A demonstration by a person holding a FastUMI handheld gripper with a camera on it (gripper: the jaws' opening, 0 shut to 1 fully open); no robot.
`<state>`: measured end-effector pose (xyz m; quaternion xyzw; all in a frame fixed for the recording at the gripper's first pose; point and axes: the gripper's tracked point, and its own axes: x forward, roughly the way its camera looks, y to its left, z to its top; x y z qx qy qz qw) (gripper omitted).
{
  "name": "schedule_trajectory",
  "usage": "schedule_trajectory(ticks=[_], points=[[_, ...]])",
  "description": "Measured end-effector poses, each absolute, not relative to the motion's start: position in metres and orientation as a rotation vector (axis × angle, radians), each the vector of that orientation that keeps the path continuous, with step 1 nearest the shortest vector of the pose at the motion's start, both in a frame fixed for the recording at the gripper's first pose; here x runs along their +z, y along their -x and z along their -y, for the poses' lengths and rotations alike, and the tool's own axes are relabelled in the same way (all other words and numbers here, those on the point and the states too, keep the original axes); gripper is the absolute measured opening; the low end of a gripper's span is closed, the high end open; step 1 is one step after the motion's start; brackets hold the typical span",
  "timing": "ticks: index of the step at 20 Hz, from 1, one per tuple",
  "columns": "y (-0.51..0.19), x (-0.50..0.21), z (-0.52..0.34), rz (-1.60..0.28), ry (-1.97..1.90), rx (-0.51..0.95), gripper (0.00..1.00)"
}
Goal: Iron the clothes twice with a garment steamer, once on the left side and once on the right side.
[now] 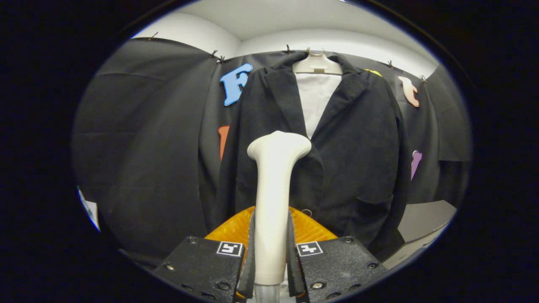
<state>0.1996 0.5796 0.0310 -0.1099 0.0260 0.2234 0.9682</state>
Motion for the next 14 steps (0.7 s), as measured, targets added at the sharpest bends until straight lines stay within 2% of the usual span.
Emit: schedule_trajectory(ticks=[14], points=[[-0.171,-0.059,-0.554,-0.265,0.240,0.448,0.33]])
